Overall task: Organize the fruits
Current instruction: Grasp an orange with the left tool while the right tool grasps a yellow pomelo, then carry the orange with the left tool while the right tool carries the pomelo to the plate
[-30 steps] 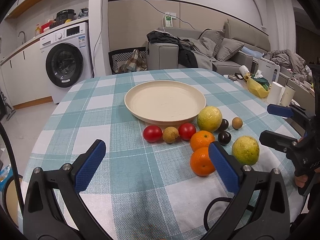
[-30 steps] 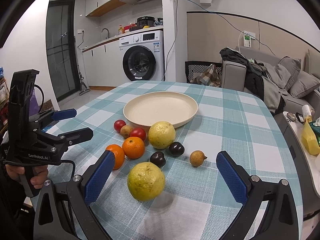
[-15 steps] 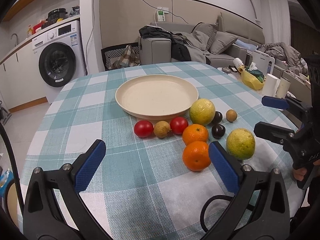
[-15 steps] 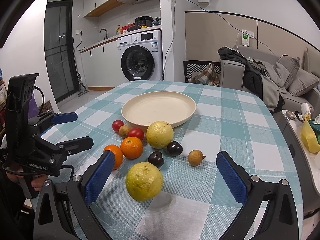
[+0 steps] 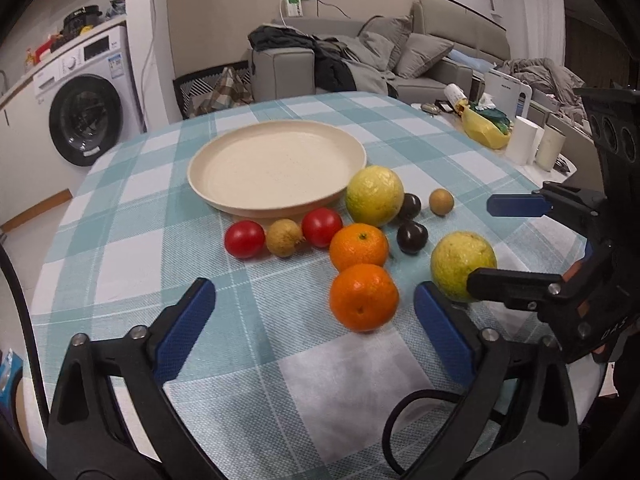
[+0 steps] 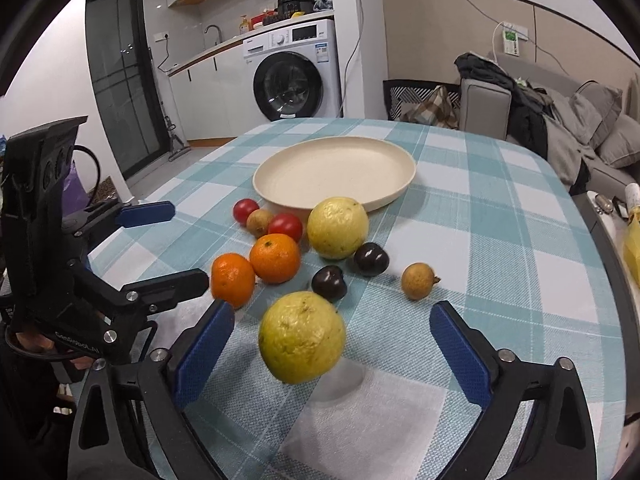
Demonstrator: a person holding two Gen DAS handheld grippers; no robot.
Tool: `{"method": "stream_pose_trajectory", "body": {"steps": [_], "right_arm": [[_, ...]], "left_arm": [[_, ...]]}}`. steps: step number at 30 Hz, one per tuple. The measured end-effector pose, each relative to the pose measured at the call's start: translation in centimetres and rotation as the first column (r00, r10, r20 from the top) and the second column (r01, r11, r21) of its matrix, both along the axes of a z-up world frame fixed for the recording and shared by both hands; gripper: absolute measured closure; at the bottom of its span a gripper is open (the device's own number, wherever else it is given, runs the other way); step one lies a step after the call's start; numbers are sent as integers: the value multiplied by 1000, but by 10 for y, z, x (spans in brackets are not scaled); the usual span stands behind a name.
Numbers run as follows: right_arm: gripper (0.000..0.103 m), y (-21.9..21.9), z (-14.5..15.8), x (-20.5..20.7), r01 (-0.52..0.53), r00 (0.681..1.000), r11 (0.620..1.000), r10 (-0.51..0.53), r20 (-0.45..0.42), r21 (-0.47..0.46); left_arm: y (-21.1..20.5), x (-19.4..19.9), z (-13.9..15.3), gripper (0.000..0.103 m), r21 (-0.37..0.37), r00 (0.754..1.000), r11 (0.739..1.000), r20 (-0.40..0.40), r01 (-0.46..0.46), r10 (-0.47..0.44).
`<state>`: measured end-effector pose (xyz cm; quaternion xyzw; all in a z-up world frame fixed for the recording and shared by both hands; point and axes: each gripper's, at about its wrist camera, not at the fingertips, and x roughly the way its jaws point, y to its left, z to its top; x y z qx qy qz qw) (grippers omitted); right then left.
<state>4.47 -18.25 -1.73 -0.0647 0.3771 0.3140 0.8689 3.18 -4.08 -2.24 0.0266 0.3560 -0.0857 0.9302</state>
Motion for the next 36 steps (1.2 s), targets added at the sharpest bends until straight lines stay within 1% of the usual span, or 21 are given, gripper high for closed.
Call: {"method": "stream_pose_trajectory", "body": {"steps": [1,2,4,5,8,11,12,13,16,18,20,26,30,36], "right_arm": [[8,1,-1,0,-14,1000,1000,14,-11,-4],[14,3,-2,-1,-23,1000,1000,23,-16,-7],[21,5,-5,-1,-34,999,999,33,-32,-17],[24,5,-7,0,-40,998,999,39,-44,-17],[29,5,-10,1,-52,996,999,51,-72,-8],[37,5,-11,0,-54,995,998,53,-80,-10],[38,5,-11,0,-55,995,998,54,-82,-9],[40,5,-11,1,-55,995,998,55,-85,-8],[41,4,-12,1,-61,993,998,62,-99,7],[43,5,-12,0,-69,992,997,70,-109,14],[46,6,-12,1,-72,991,997,72,-112,10],[52,9,-15,1,-70,990,998,69,-123,-5],[53,9,-16,-1,-69,991,998,68,-119,-5],[53,9,-11,-5,-69,994,998,69,-81,8]], "left_arm": [[-2,1,-2,12,-6,1000,1000,-12,10,-10],[-3,3,-4,16,-10,1000,1000,-24,18,-18],[-5,6,-7,18,-11,999,1000,-42,26,-26],[-5,7,-8,20,-14,998,999,-47,31,-31],[-8,11,-12,25,-26,996,999,-69,48,-49],[-10,14,-15,36,-39,993,997,-98,59,-63],[-11,17,-17,40,-43,992,997,-109,62,-66],[-11,18,-18,41,-48,991,997,-118,64,-69],[-12,21,-21,49,-76,987,994,-139,73,-83],[-14,21,-22,58,-89,985,992,-141,90,-102],[-16,19,-21,64,-93,984,990,-139,102,-115],[-14,17,-18,65,-96,985,991,-132,98,-110],[-9,15,-12,65,-98,990,991,-105,86,-96],[2,16,-2,65,-106,996,993,-63,55,-62]]}}
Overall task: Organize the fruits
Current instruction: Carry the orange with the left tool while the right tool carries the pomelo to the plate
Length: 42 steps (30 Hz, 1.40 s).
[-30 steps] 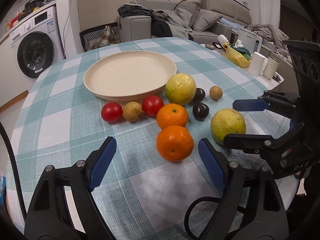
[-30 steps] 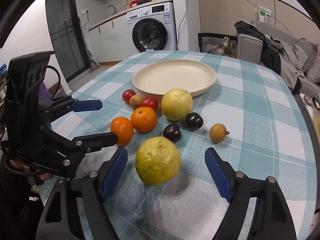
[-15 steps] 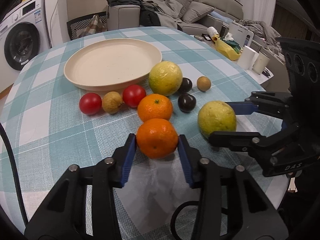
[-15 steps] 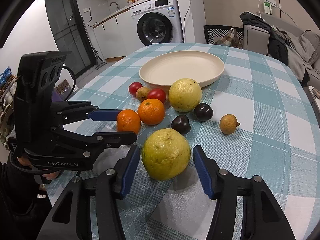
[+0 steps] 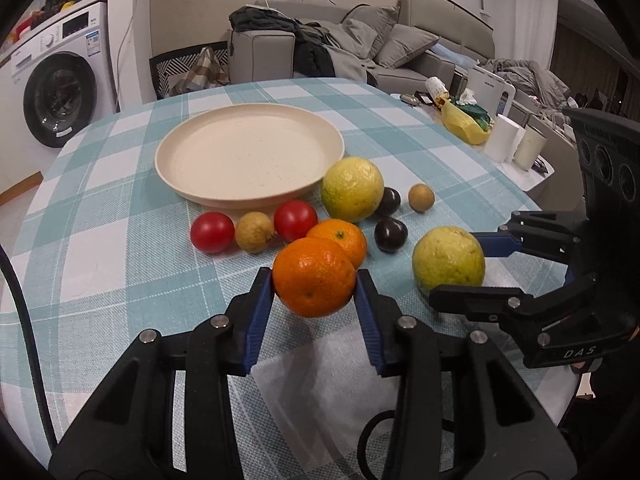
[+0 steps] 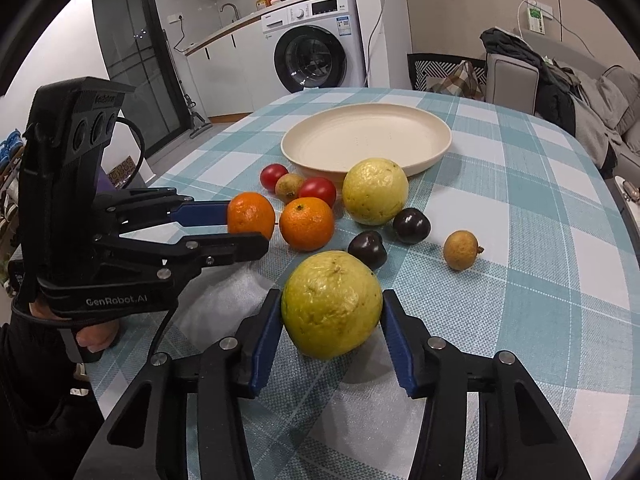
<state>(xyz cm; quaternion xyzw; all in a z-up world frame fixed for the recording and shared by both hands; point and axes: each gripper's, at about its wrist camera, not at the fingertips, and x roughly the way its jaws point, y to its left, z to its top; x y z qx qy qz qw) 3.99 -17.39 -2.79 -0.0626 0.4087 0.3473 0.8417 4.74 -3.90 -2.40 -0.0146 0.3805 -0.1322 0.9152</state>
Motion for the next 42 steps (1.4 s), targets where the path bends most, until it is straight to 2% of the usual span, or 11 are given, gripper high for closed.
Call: {"method": "stream_pose_trajectory", "body": {"steps": [13,16,30,42], "right_arm": [[53,2,21,11,40,997,996,-45,64,77],[53,1,26,17,55,995,995,-61,75,87],[53,5,36,41,82,992,991,-91,84,106],[53,11,39,70,120,990,986,-127,57,116]], "left_arm": [[9,14,17,65,-1,996,999,73,-42,42],[13,22,20,65,-21,995,998,85,-57,59],[21,55,24,65,-7,988,995,115,-103,103],[33,76,17,65,-11,984,989,104,-147,147]]}}
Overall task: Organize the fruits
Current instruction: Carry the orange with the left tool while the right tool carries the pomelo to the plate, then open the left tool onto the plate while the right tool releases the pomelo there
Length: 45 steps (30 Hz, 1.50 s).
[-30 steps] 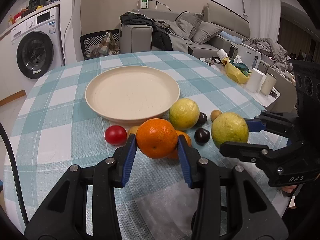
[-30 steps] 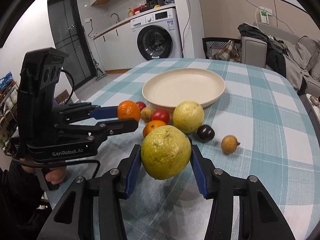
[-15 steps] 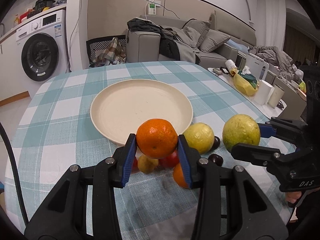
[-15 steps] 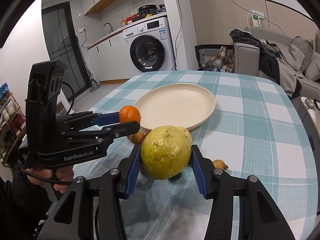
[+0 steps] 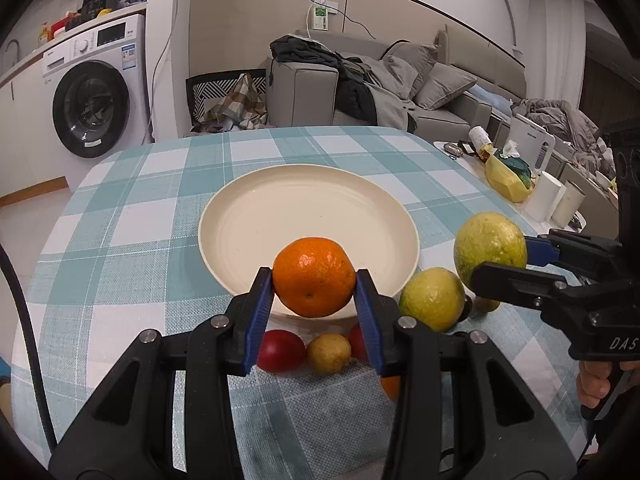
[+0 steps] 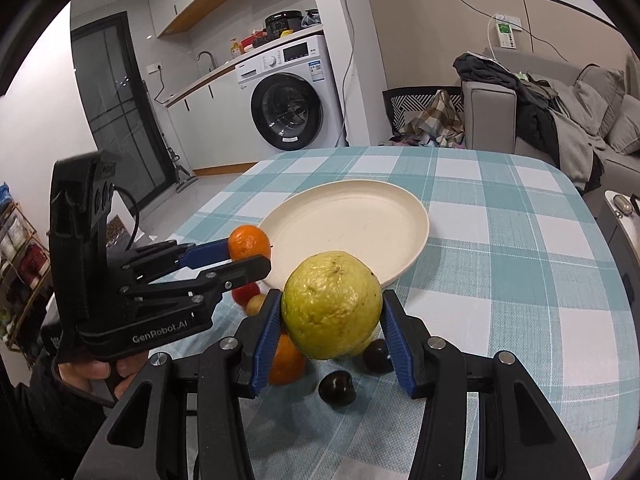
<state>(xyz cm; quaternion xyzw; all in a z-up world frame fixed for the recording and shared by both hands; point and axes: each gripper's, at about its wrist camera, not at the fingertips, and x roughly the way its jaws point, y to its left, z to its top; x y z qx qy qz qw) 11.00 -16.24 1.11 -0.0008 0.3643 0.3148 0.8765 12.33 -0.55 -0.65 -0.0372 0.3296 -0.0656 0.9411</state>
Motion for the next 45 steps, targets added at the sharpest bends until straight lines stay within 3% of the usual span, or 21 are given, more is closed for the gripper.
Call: {"method": "stream_pose_trajectory", "body": {"steps": [23,45], "right_arm": [[53,24,-16,54,14,996,1000,-16,-92,-23],[53,45,-34,71,-4,991,998,-5,-135,-67]], "left_arm": [[13,29,-15,65,-11,998,999,-54,-39,39],[16,29,-21,65,-16,995,998,-85,-53,51]]}}
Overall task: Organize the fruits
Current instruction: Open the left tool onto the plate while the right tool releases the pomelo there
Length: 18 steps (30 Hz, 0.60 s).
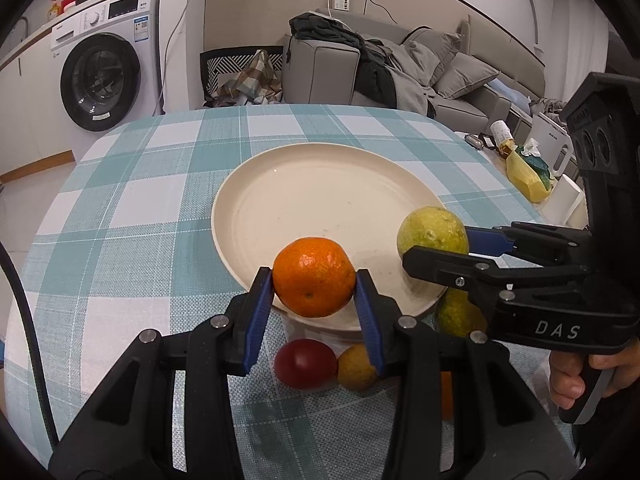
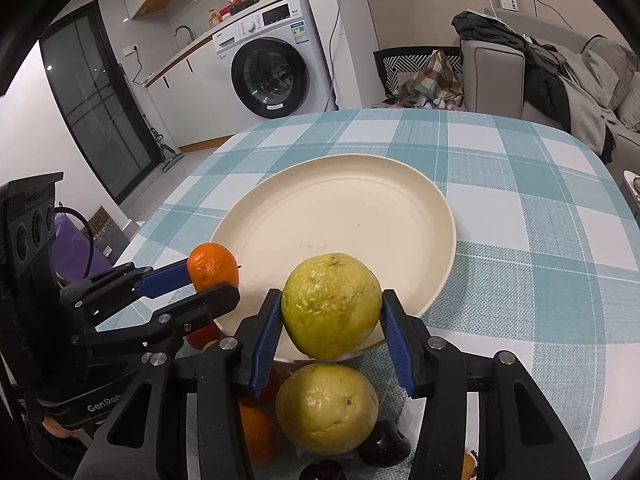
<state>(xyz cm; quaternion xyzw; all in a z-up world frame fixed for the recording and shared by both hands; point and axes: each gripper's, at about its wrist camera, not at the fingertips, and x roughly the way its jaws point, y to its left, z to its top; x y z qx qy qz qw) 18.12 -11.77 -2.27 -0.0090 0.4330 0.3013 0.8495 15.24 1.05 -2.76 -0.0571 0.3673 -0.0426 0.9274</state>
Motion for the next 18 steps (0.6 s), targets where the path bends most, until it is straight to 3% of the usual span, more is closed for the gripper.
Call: {"method": "stream_pose_trajectory", "body": {"steps": [13,16,18], "right_arm": [[51,-8,7,-10,12,999,1000,-13,35,18],[48,-16,11,-14,26,999,999,-27,43,18],[37,-21,14,-19,31,998,999,-32,60,15]], "left_arm": [[7,-8,5,63,-55,1000,998,21,3,-1],[7,-14,4,51,-51,1000,999,14,-3,4],[7,-19,6,29,-44,1000,999,25,-13,14]]}}
